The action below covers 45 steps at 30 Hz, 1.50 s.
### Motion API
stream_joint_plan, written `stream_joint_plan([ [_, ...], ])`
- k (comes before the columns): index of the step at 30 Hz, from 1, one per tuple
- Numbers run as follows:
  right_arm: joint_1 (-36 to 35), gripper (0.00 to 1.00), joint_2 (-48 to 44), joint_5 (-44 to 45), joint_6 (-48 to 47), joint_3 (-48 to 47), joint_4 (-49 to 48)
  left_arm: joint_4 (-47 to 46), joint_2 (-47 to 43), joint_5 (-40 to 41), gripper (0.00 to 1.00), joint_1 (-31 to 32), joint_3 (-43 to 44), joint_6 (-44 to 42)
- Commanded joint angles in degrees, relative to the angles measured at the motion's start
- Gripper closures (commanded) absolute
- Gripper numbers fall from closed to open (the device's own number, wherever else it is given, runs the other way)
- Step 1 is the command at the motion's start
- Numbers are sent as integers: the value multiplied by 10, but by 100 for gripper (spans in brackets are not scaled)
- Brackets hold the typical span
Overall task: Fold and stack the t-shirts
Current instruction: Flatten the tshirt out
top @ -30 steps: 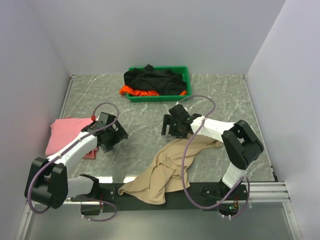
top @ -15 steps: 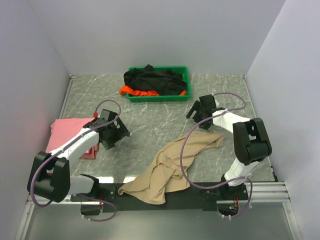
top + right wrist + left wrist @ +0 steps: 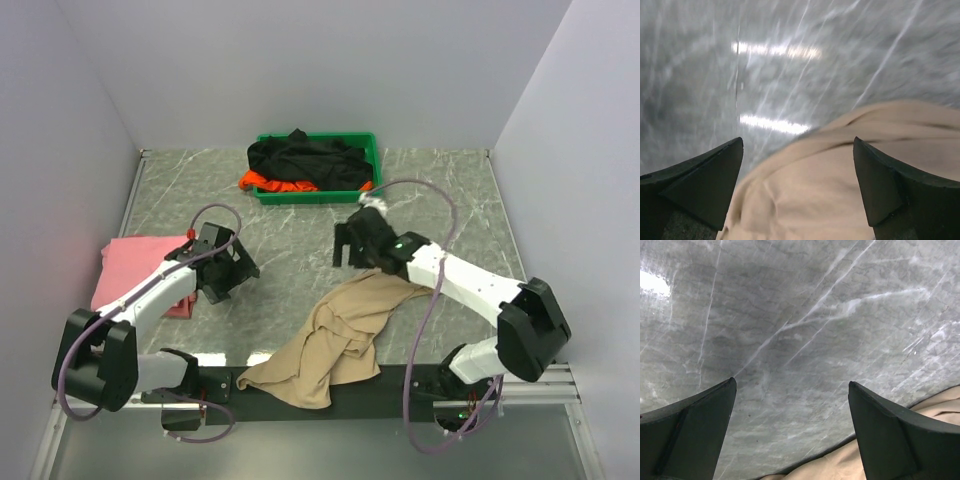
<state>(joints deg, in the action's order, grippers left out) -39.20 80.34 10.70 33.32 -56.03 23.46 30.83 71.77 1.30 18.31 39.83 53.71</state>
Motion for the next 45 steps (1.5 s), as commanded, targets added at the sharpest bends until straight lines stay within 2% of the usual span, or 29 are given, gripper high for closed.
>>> stream_joint_plan([
  [1, -62, 4, 46, 36, 3, -19, 69, 3, -25, 2, 1, 3, -1, 1],
  [5, -118, 9, 147, 42, -1, -51, 92, 5, -42, 1, 1, 4, -12, 9],
  [8, -126, 20, 184, 50, 11, -79, 98, 10, -61, 5, 1, 7, -23, 17],
  [10, -126, 39, 196, 83, 24, -86, 110, 17, -75, 11, 1, 9, -28, 21],
  [11, -123, 53, 189, 100, 40, -85, 119, 18, -80, 14, 1, 9, -28, 24],
  [12, -121, 84, 183, 116, 51, -75, 123, 20, -82, 15, 1, 9, -28, 24],
  [15, -84, 100, 149, 144, 82, -45, 120, 25, -87, 18, 1, 10, -26, 25],
  [20, 52, 100, 68, 107, 71, 16, 40, 31, -85, 25, 1, 11, -17, 25],
  [24, 152, 100, 54, 61, 49, 27, 0, 25, -73, 22, 1, 24, -9, 27],
  [29, 162, 96, 52, 7, 25, 28, -35, 0, -42, 0, 1, 59, 2, 23],
  [34, 162, 91, 56, -10, 39, 48, -41, -53, 20, -27, 1, 93, 24, 29],
  [38, 162, 77, 42, -16, 49, 70, -56, -73, 64, -32, 1, 100, 57, 30],
  [41, 161, 66, 36, -18, 53, 84, -61, -81, 93, -24, 4, 111, 76, 32],
  [43, 162, 64, 34, -18, 54, 87, -61, -85, 119, -15, 8, 118, 80, 38],
  [45, 162, 64, 32, -23, 54, 91, -65, -89, 148, -15, 16, 118, 82, 36],
])
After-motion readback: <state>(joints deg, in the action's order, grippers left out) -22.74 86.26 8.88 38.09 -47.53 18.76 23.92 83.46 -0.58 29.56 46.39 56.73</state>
